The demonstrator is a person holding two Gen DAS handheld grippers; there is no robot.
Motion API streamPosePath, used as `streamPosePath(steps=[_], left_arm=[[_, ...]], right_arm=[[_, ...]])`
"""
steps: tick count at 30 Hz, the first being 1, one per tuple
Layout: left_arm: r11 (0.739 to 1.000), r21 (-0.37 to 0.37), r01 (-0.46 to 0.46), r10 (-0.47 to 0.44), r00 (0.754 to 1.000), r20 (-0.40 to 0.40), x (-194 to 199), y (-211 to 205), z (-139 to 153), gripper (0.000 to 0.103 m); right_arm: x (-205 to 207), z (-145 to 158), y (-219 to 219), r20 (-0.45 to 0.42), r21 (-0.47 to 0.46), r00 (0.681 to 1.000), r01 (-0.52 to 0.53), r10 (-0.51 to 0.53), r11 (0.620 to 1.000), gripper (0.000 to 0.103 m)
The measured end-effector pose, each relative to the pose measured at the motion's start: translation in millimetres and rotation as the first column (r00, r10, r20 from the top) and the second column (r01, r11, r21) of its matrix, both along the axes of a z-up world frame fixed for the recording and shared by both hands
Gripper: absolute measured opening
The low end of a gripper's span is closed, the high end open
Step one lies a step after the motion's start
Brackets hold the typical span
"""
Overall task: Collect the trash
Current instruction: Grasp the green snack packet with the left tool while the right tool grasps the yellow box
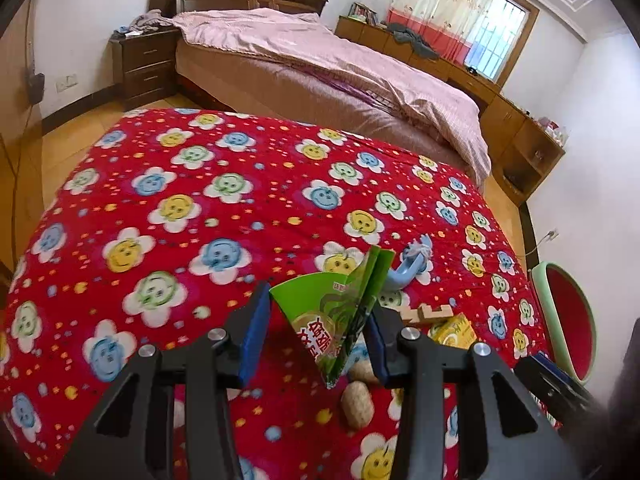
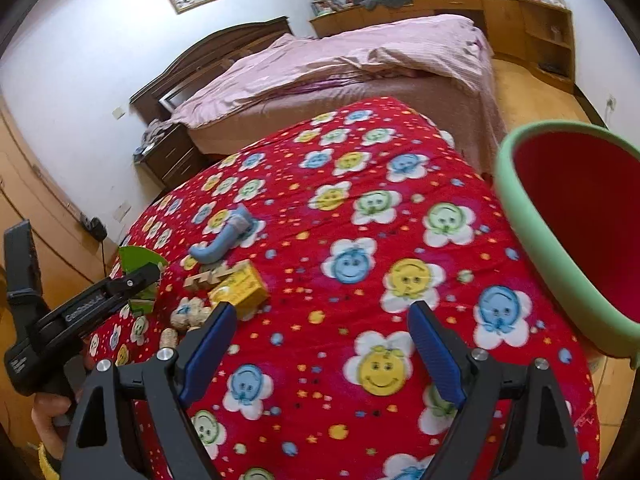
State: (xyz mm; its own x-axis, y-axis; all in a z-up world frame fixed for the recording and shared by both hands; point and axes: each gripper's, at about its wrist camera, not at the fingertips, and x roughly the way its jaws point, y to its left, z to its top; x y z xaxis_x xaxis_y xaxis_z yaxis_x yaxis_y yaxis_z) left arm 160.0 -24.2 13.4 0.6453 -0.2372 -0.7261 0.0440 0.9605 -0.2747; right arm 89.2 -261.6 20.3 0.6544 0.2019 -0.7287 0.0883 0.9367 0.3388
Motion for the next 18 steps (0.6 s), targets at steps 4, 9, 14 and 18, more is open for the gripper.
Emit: streamPosePath(steps=[4,9,14,18], left_arm=[[0.999,0.011,-0.034,0.034,0.999,0.001,-11,13,3,0.044],[0.998,0.016,-0.067,0.067,0.998,-0.005,-20,25,2,0.044],[0.997,0.017,-0.076,0.077,0.997,-0.009,-26,31,0,0.044],[0.997,0.015,-0.081,0.081,0.997,-0.009,-28,33,-1,0.044]], right_arm=[[7,2,14,0.004,-0.019,0.999,-0.042,0.042,0.999,0.089],[21,2,37,0.004,-0.048,0.994,-0.107,0.108,0.993,0.089],[35,-7,53,-0.012,-0.073,0.989,-0.147,0.146,0.987,0.089],[44,-17,58,-0.032,-0.080,0.989,-0.146,0.144,0.986,0.085]])
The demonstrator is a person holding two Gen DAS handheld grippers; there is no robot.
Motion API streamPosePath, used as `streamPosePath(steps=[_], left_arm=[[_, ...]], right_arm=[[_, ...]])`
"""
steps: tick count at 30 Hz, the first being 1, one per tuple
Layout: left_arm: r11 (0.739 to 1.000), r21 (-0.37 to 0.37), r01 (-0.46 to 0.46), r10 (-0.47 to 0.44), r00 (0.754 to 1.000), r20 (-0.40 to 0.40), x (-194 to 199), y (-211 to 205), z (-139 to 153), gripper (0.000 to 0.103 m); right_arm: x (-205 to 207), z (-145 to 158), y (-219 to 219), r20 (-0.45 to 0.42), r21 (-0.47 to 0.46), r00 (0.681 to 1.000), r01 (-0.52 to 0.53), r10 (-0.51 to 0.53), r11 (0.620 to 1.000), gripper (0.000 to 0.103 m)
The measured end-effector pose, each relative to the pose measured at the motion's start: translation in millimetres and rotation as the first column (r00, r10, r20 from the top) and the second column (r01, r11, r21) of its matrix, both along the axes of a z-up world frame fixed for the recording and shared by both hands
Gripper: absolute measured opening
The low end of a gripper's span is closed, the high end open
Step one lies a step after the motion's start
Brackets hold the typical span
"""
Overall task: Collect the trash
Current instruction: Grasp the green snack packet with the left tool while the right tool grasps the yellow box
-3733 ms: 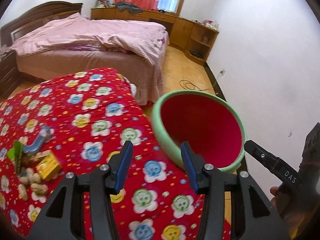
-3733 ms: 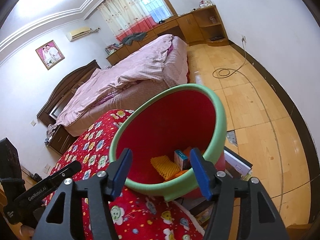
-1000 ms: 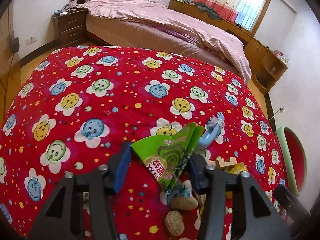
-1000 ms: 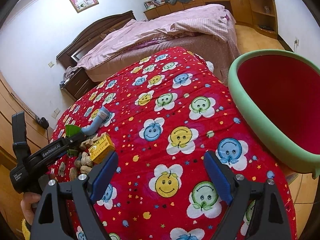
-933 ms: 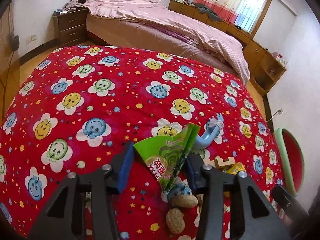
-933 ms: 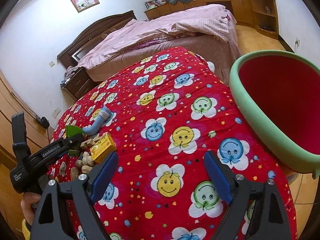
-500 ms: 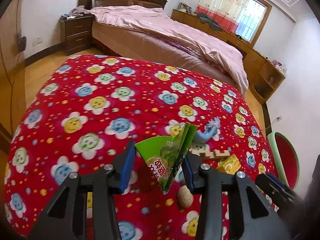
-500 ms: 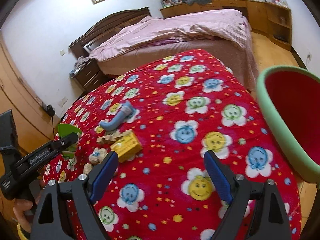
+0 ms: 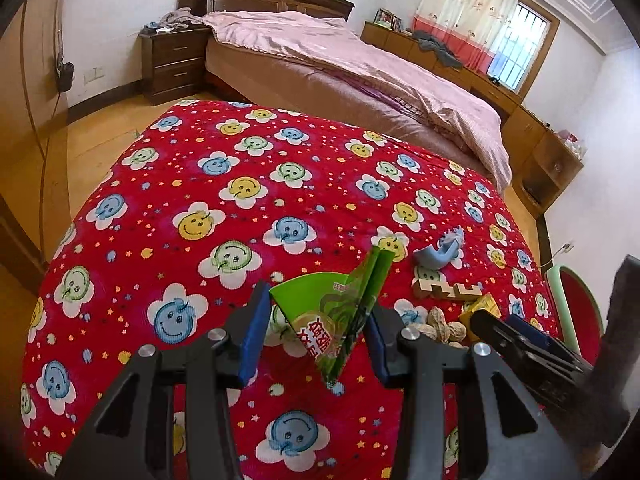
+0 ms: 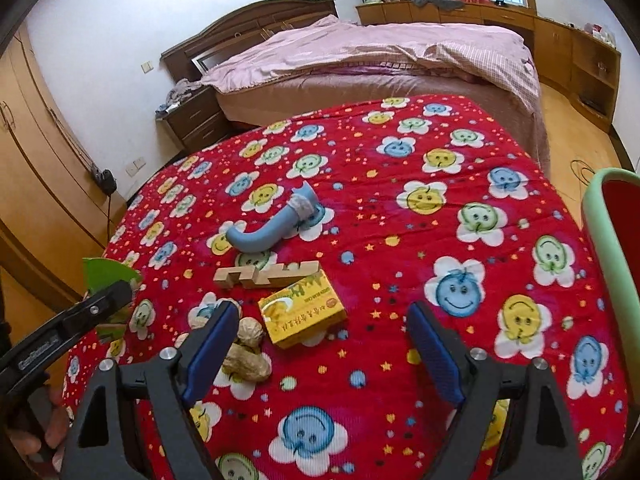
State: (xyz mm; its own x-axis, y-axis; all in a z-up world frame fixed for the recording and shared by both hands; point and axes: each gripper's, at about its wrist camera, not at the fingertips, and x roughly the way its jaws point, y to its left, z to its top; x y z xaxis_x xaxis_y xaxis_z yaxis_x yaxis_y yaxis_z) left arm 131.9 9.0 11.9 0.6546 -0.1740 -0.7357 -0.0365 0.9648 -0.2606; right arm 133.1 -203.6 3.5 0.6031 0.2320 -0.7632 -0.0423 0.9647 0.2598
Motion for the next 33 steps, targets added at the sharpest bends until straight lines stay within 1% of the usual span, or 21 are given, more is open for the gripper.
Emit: streamPosePath(steps=[1,3,5,7,9,11,14,21,33], left_arm=[[1.000,-0.001,0.000,0.000,1.000,0.000,0,0,0,0.044],[1.000,-0.003,0.000,0.000,1.000,0.000,-1,0,-1,0.044],[1.000,-0.003,0.000,0.000,1.000,0.000,-1,0,-1,0.044],[1.000,-0.005,0.002,-0.002,1.000,0.000,-1,0,-1,0.044],[1.000,-0.005,0.006,-0.006,1.000,-0.001,-2,-2,-2,0.044],[1.000,-0.003,0.012,-0.012,1.000,-0.003,-4,-5,-2,0.044],[1.000,0.001,0.019,-0.019,1.000,-0.002,-6,-9,0,0.044],[0.999,0.005,0.043,-0.043,0.999,0.011,-16,-18,8,0.044],[0.995,-0.003,0.103,-0.103,0.994,0.041,-30,-39,27,0.044]], right_arm=[[1,-2,1,-0.001,-0.005,1.000,0.002,-0.002,1.000,0.084],[2,-2,3,0.013,-0.032,1.000,0.006,-0.006,0.999,0.075],[3,-3,4,0.013,-0.037,1.000,0.007,-0.007,0.999,0.073],[2,-3,3,0.018,-0.044,1.000,0.013,-0.012,0.999,0.066],[1,-2,2,0.022,-0.054,1.000,0.018,-0.017,0.998,0.056],[0,-2,-3,0.022,-0.045,1.000,0.023,-0.022,0.999,0.051],[-2,-2,-10,0.018,-0.010,1.000,0.025,-0.025,1.000,0.051],[-12,2,-23,0.018,0.033,0.999,0.047,-0.048,0.998,0.050],[-60,38,-57,0.099,0.077,0.989,0.100,-0.108,0.992,0.050]])
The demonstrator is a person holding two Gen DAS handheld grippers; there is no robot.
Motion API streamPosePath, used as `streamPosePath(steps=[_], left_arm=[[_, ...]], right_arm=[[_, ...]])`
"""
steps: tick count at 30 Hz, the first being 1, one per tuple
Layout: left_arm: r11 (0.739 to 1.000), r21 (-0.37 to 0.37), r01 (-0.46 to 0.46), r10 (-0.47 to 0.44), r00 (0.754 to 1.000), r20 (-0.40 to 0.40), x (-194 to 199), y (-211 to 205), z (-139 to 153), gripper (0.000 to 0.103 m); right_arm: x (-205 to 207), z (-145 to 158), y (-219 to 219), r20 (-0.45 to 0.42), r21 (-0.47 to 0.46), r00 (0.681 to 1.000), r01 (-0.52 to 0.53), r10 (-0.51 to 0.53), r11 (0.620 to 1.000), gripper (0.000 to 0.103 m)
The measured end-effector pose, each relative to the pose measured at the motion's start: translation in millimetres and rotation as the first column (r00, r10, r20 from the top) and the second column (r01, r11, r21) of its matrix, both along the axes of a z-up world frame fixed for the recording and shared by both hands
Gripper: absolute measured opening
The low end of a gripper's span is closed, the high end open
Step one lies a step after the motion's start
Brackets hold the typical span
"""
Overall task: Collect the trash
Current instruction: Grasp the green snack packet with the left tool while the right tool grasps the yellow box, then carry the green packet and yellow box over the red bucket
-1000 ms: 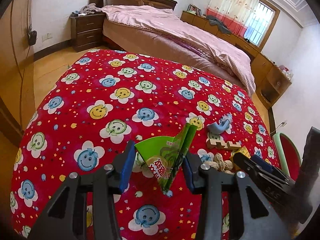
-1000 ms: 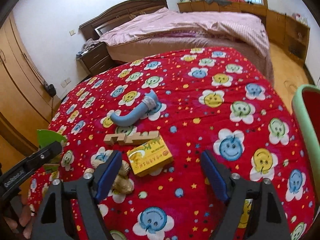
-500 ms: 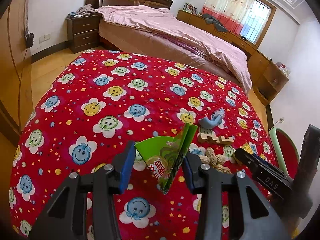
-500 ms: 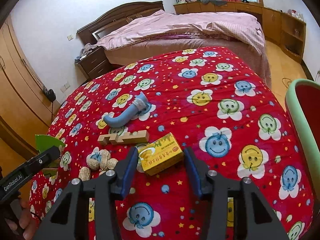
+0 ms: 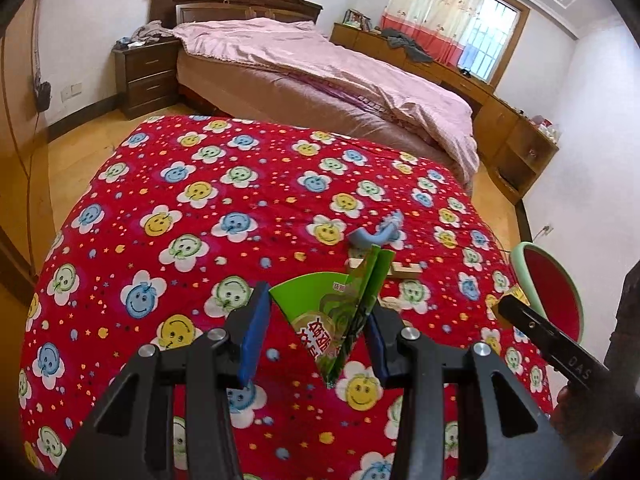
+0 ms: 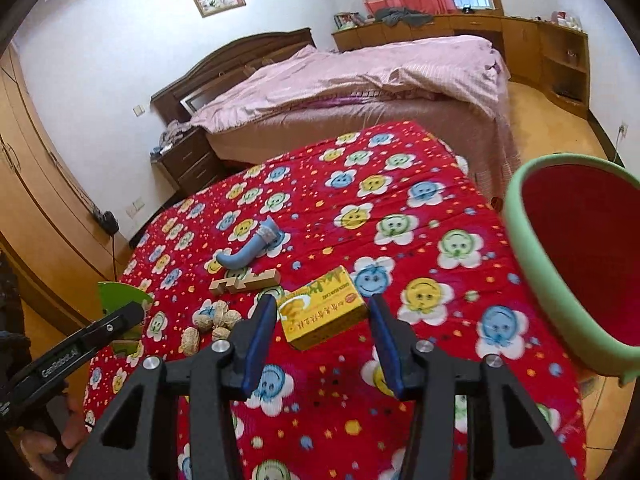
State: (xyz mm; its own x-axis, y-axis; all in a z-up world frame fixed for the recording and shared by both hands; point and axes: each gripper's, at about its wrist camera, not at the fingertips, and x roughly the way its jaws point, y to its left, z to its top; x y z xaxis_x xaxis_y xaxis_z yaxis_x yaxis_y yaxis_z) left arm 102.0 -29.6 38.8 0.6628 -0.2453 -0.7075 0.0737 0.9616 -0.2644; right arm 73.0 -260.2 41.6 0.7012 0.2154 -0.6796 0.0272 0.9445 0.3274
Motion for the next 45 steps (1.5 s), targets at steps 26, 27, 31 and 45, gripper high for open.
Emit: streamPosePath(steps=[26,27,31,45], left_arm=[[0.980,-0.011,0.198,-0.197,0.980,0.036,-21,-73,35,0.044],[0.977,-0.009,0.212,-0.211,0.977,0.036,-21,-78,36,0.044],[0.964,-0.003,0.267,-0.267,0.963,0.038,-19,-101,39,0.044],[0.895,0.061,0.441,-0.444,0.893,0.067,-10,-195,48,0.044]], right_arm=[[-75,46,-77,0.131,0.062,0.978,0.155,-0.162,0.986,0.050],[-77,47,-81,0.133,0.061,0.976,0.163,-0.170,0.985,0.050],[-83,51,-98,0.144,0.056,0.967,0.204,-0.210,0.977,0.050],[-96,51,-166,0.140,0.042,0.928,0.344,-0.346,0.938,0.050]])
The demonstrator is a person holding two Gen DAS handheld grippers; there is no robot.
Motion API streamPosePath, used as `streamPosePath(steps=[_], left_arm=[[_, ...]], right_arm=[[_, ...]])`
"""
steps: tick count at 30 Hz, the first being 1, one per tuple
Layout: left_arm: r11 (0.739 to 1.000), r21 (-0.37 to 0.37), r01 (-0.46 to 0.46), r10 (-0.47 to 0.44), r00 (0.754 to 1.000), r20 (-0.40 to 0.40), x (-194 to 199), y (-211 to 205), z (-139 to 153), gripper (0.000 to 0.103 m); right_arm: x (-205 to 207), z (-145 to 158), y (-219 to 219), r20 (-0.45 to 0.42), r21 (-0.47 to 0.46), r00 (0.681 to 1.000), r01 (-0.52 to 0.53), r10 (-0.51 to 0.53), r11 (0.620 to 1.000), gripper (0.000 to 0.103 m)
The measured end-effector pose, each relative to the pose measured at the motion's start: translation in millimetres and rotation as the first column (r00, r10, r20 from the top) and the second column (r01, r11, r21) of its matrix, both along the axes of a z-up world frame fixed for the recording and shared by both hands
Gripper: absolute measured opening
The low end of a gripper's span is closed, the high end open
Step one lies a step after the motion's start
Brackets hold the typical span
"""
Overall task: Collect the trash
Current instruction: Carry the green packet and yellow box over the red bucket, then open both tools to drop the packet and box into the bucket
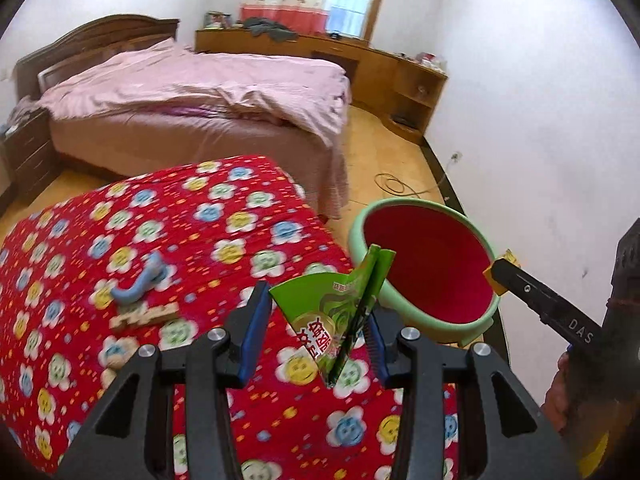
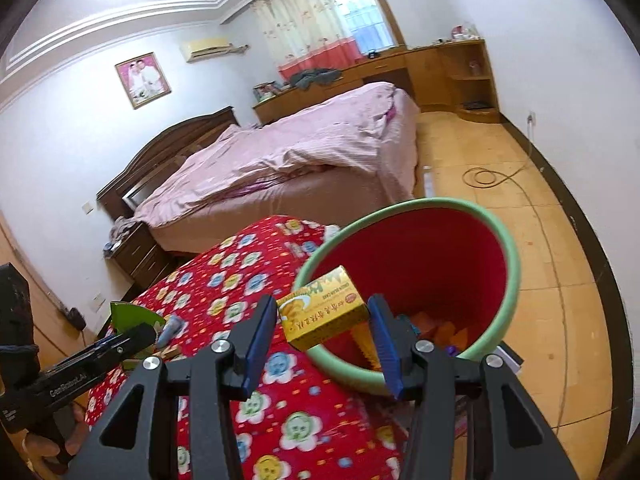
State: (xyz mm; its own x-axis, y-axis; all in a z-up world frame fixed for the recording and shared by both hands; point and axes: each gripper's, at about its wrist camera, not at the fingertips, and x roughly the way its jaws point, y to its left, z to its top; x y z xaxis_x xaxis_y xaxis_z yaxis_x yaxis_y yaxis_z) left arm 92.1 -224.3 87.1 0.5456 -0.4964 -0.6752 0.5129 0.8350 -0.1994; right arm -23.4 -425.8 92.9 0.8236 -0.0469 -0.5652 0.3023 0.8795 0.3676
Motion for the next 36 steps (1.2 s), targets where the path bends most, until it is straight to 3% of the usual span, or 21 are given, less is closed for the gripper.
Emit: streamPosePath(steps=[18,32,36], left_arm=[[0.987,0.029,0.156,-0.156,0.987,-0.025,12,-106,-33,0.045],[0.986,0.023,0.166,-0.164,0.983,-0.078,22,-120,-50,0.057],[0.987,0.027,0.160,-0.157,0.985,-0.077,22,-121,-49,0.059]], right_arm=[[-6,-38,-64,-0.080,0.035,0.990,0.118,-0.115,0.992,0.050],[-6,-43,-75,-0.084,0.048,0.988,0.131,-0.126,0.990,0.052],[-6,-45,-79,-0.086,0.066,0.988,0.135,-0.129,0.989,0.061]])
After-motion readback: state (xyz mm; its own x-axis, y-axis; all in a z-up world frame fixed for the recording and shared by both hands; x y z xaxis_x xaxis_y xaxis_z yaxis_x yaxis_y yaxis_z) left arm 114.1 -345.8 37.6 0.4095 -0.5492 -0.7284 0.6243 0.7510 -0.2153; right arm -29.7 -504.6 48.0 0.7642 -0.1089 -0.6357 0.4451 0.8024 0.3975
